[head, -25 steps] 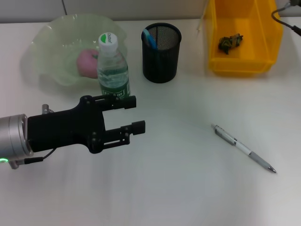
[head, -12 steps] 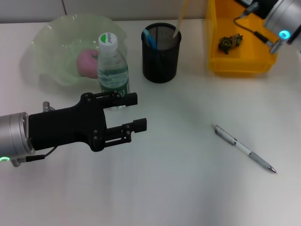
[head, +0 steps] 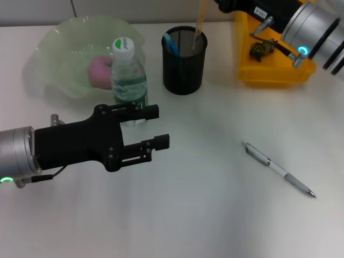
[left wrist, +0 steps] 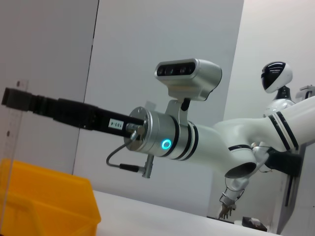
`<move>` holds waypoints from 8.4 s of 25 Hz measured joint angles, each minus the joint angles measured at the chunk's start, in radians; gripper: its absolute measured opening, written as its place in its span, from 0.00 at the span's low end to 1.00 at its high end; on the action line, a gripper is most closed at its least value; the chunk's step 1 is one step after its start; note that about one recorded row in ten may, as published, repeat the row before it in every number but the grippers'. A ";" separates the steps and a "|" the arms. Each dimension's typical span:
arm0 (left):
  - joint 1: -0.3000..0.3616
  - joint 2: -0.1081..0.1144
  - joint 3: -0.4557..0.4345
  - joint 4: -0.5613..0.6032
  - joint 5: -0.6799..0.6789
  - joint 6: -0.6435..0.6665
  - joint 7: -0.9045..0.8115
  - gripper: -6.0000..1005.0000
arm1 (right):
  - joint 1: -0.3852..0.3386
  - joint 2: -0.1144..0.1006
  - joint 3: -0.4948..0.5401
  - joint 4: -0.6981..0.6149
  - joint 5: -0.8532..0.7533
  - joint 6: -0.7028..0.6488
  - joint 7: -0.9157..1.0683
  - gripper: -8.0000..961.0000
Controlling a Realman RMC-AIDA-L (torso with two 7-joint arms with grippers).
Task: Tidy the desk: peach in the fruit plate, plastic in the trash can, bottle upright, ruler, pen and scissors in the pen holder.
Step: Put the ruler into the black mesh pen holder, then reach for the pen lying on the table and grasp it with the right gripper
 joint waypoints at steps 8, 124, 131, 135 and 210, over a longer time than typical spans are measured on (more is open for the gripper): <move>-0.013 0.000 0.000 -0.005 0.000 -0.001 0.000 0.63 | 0.034 0.001 -0.025 0.036 -0.005 0.054 -0.019 0.43; -0.008 0.000 0.008 -0.098 0.000 0.030 0.089 0.63 | 0.155 -0.002 -0.283 -0.626 -1.783 -0.496 1.799 0.48; -0.005 0.000 0.006 -0.098 0.000 0.030 0.089 0.63 | 0.154 -0.001 -0.319 -0.584 -1.779 -0.445 1.799 0.48; -0.005 0.000 0.004 -0.098 0.000 0.031 0.089 0.63 | 0.153 -0.001 -0.325 -0.575 -1.779 -0.431 1.801 0.48; -0.008 0.000 0.003 -0.100 -0.002 0.027 0.102 0.63 | 0.161 0.001 -0.439 -0.565 -1.743 -0.386 1.839 0.33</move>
